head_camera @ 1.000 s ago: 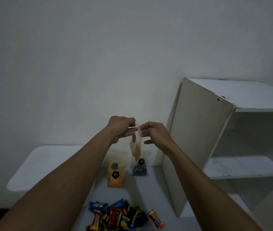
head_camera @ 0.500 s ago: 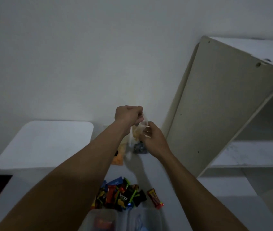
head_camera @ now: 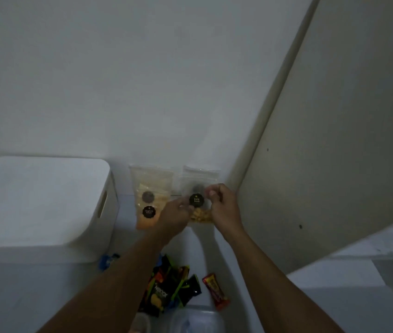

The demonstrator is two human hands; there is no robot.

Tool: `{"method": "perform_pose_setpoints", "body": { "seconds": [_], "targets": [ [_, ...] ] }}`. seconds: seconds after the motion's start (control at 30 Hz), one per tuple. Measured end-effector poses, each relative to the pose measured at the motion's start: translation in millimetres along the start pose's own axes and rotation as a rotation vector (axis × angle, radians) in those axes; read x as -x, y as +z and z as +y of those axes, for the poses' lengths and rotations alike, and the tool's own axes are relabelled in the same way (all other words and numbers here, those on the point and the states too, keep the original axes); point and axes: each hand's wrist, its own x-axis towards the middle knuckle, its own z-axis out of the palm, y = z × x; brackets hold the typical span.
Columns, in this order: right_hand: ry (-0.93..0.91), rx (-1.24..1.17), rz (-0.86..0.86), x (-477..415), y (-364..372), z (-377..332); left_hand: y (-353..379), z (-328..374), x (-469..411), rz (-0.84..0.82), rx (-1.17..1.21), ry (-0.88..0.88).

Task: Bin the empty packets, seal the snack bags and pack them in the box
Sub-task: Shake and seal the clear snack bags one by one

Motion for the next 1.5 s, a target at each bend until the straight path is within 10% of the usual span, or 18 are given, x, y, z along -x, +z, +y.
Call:
{"method": "perform_pose_setpoints", "body": {
  "seconds": [0.3, 1.5],
  "targets": [
    [0.210, 0.190, 0.051, -35.9, 30.7, 61.3, 34.0, -42.3, -53.7, 0.262, -0.143, -0.026],
    [0.287, 0.209, -0.083, -19.1, 12.0, 36.4, 34.4, -25.8, -35.9, 0.187, -0.034, -0.026]
  ]
}}
